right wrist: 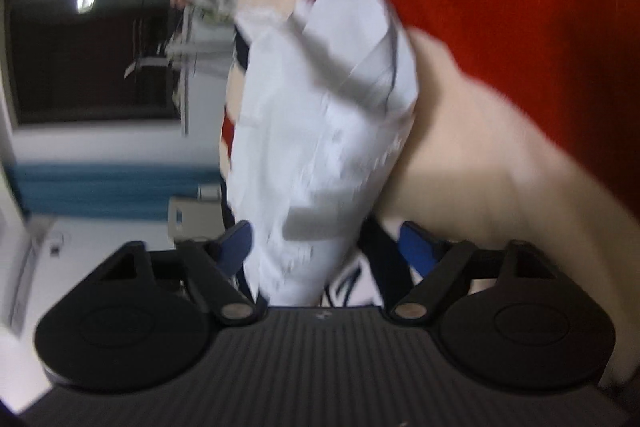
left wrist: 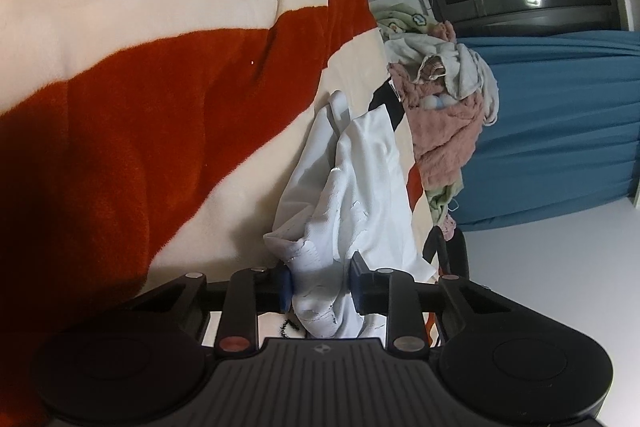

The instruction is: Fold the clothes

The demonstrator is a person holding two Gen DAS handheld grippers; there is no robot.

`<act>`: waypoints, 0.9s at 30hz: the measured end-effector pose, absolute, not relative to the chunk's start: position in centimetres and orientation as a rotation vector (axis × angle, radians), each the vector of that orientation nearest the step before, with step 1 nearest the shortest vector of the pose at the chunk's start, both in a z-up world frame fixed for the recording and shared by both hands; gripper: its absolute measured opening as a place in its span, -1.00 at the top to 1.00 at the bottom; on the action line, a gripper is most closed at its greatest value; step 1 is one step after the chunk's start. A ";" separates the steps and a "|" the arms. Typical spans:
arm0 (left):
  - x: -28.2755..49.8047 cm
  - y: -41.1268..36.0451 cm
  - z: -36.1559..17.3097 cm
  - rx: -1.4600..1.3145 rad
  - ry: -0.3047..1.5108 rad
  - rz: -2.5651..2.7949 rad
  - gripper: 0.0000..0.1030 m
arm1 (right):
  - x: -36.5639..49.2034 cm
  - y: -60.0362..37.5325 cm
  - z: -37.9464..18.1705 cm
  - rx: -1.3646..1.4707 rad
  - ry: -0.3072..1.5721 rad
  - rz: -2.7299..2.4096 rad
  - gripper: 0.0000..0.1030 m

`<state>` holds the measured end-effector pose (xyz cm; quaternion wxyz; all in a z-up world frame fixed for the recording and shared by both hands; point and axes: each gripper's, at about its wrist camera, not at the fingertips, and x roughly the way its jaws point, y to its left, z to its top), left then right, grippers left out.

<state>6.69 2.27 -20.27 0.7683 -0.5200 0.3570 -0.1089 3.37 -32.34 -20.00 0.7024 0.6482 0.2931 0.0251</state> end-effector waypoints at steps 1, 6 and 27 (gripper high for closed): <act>6.5 2.4 -20.3 -1.127 0.774 -0.237 0.44 | 3.7 -32.4 -19.9 1.423 0.639 0.045 -0.33; 6.2 2.3 -19.9 -1.103 0.764 -0.254 0.45 | 4.4 -32.1 -19.5 1.334 0.620 -0.005 0.40; 11.5 -8.5 -4.7 -1.015 0.828 -0.473 0.55 | 0.4 -40.1 -5.4 1.240 0.287 -0.023 0.62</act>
